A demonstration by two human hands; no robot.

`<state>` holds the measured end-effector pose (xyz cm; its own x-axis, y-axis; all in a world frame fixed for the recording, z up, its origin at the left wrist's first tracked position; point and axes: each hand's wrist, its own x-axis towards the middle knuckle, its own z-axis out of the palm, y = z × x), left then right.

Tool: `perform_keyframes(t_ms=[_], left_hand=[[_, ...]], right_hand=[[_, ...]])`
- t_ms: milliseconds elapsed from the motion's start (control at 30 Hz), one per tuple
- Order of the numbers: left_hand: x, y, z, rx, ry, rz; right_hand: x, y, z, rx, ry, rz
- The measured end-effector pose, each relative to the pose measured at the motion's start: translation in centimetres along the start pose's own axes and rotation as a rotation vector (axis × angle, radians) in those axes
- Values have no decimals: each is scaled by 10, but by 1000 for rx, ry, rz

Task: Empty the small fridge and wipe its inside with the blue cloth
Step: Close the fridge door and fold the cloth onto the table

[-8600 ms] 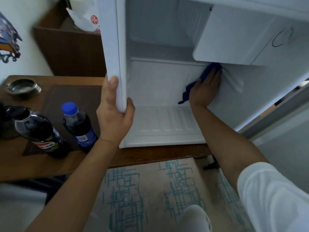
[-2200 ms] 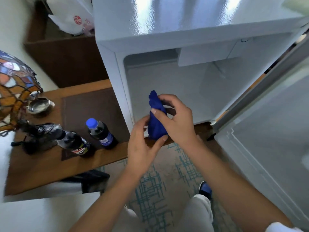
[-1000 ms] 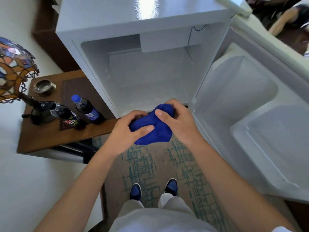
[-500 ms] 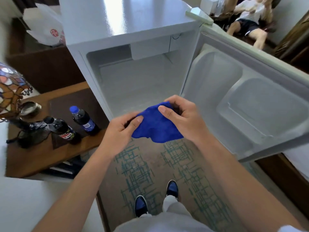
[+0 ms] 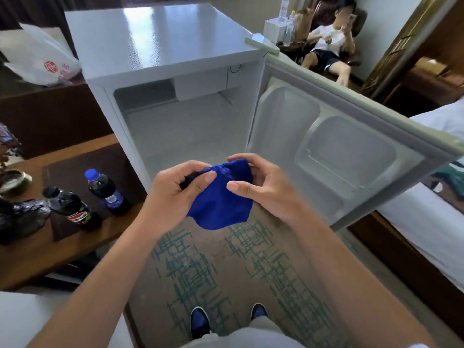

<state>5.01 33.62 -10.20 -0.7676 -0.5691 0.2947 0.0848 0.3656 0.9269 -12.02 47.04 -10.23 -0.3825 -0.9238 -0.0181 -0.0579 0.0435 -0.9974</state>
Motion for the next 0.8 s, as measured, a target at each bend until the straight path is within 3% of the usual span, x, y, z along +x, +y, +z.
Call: perform_keyframes(t_ms=[267, 500, 667, 800], left_hand=[[-4, 20, 23, 155, -14, 11], [-11, 30, 70, 161, 90, -35], [-23, 35, 111, -129, 123, -164], [-39, 32, 149, -306, 52, -266]], right_hand=[[-18, -8, -28, -181, -85, -56], [-42, -11, -70, -127, -137, -139], [-65, -13, -97, 37, -42, -173], [-83, -17, -119, 162, -16, -192]])
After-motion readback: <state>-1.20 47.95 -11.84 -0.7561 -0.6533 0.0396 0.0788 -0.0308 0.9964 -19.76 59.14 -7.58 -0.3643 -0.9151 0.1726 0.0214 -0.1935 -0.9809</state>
